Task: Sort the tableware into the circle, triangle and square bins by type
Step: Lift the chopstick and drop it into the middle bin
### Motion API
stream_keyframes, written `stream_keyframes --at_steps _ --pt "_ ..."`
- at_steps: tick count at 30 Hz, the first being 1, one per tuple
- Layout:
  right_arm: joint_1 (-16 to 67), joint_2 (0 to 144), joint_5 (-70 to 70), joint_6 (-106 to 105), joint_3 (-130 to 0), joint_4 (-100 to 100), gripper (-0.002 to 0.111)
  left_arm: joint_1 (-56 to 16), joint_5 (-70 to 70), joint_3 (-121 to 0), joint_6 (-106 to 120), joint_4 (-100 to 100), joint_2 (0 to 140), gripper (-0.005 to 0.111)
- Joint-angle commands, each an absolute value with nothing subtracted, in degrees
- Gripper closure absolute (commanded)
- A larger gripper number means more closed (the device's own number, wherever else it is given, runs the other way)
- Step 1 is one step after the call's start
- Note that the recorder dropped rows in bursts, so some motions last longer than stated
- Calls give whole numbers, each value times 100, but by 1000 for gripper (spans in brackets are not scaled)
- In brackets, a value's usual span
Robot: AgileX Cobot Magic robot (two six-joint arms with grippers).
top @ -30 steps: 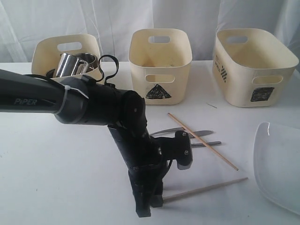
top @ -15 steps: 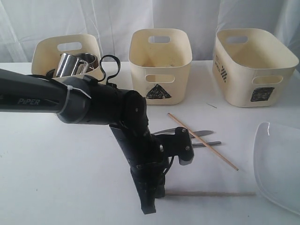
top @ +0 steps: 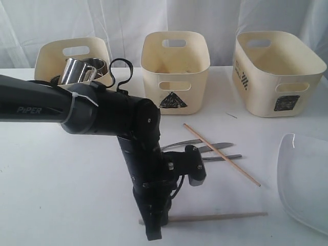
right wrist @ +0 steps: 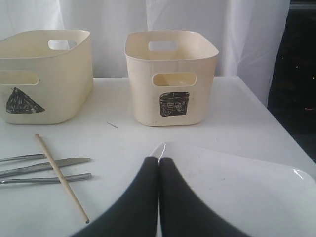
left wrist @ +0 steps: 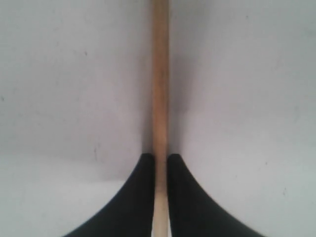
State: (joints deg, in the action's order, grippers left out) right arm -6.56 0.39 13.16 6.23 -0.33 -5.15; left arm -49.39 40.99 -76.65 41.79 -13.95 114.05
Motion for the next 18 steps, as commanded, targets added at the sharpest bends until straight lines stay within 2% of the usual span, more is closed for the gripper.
stream_keyframes --at_steps 1,9,14,18 --pt "-624 0 1276 623 0 -542 108 -4970 4391 -7608 3832 -981 11024 107" --pt "-624 0 1276 623 0 -542 108 -4970 3865 -7608 3545 -911 10084 107" --pt "-624 0 1276 623 0 -542 108 -4970 2621 -7608 3425 -911 9642 107" --pt "-624 0 1276 623 0 -542 108 -4891 1073 -7608 3304 -921 9650 107"
